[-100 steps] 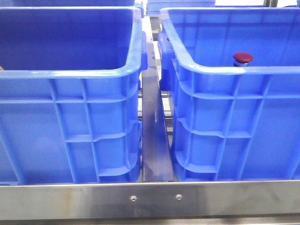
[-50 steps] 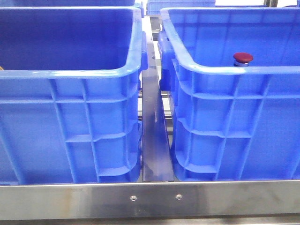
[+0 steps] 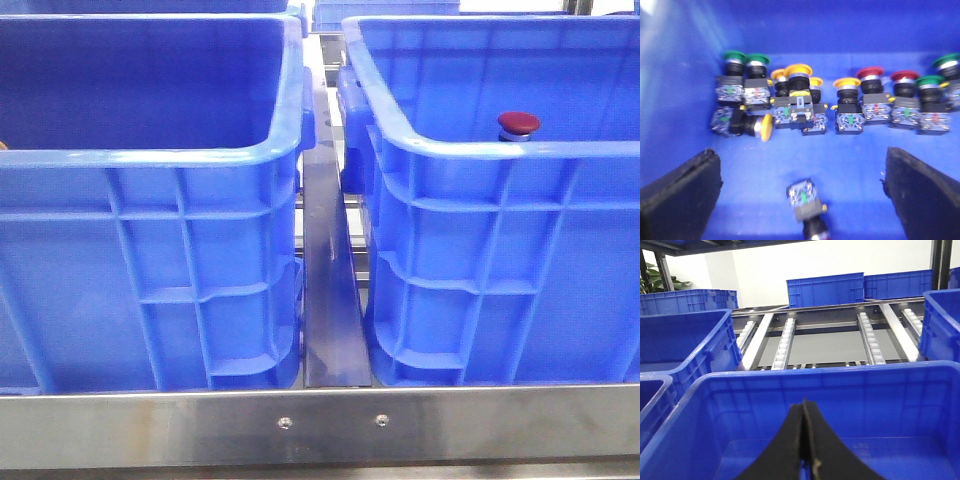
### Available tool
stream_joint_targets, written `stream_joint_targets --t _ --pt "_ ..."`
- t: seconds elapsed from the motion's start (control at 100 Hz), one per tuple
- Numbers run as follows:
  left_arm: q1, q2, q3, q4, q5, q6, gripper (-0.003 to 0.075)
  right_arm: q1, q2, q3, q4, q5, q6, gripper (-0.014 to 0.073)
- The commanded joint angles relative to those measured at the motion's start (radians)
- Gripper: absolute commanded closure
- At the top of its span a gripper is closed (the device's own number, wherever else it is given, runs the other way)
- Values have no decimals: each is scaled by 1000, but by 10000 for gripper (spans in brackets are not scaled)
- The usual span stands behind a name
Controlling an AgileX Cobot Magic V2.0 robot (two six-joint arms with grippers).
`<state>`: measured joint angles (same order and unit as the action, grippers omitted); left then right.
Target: Pick red and yellow buttons and place in box
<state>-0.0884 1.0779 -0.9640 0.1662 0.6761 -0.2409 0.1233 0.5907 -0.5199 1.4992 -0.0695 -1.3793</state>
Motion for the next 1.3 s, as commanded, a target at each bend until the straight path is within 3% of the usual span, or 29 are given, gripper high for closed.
stream_joint_targets --t 0.0,0.41,1.15,1.29 --pt "2 87 -83 9 -43 -9 100 -7 -3 -22 -4 3 -7 662" --pt "6 424 -242 34 -63 -9 100 -7 -3 -22 -4 7 -7 662" --pt "44 606 -299 25 -125 -10 101 -7 -3 -22 -4 23 -7 662" --pt "44 620 -299 13 -122 -10 178 -7 -3 -22 -4 23 -7 662"
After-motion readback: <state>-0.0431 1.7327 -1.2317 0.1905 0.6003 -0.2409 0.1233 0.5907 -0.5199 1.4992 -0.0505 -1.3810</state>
